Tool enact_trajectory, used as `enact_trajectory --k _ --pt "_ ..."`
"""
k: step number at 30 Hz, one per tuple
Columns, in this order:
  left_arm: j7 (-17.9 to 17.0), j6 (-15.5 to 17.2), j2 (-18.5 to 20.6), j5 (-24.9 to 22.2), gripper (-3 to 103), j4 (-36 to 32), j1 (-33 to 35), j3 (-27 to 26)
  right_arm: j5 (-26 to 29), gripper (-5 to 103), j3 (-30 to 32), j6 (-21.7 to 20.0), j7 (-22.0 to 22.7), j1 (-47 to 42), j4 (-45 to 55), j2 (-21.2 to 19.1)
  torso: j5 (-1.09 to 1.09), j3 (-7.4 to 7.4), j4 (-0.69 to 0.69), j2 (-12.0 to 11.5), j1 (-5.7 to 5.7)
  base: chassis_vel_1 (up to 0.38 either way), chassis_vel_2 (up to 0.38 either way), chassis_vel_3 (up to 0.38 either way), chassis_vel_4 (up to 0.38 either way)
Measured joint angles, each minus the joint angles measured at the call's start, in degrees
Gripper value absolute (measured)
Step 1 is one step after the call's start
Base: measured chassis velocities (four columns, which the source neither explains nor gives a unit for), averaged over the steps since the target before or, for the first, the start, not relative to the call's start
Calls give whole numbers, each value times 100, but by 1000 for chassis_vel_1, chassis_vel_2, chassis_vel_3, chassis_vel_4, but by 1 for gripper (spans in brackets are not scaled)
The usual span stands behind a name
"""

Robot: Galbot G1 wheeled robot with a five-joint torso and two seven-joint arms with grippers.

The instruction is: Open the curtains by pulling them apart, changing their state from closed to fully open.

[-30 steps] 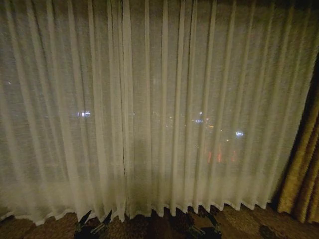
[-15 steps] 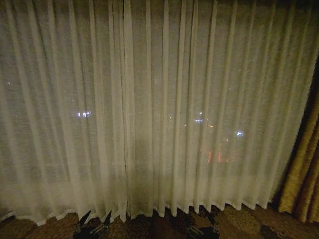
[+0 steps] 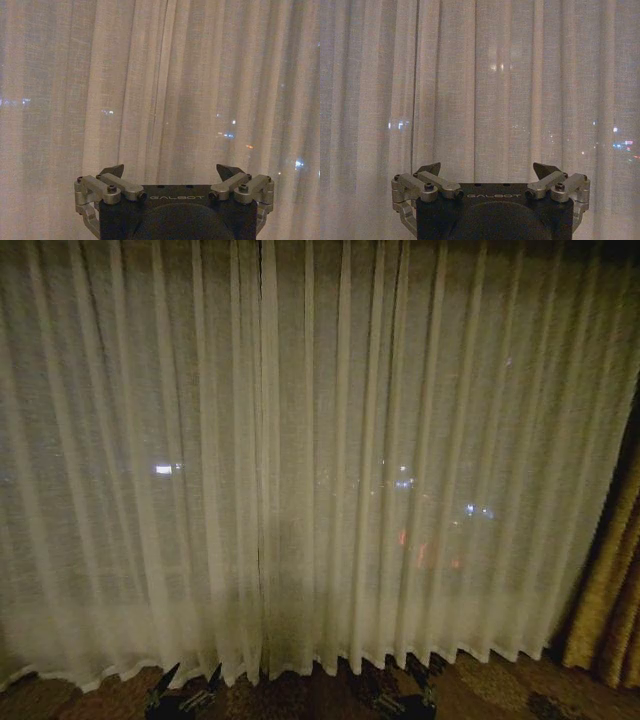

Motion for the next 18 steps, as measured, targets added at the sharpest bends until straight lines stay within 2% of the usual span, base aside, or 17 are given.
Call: enact_trajectory --k 9,18 --pt "4 -17 -18 24 100 1 2 -1 -120 100 13 151 -42 -19 -38 0 -1 0 0 0 0 -1 94 4 -98" --pt "5 -60 -91 97 100 36 14 11 -146 100 -19 167 -51 -16 -72 0 -2 0 0 0 1 57 259 -63 -232"
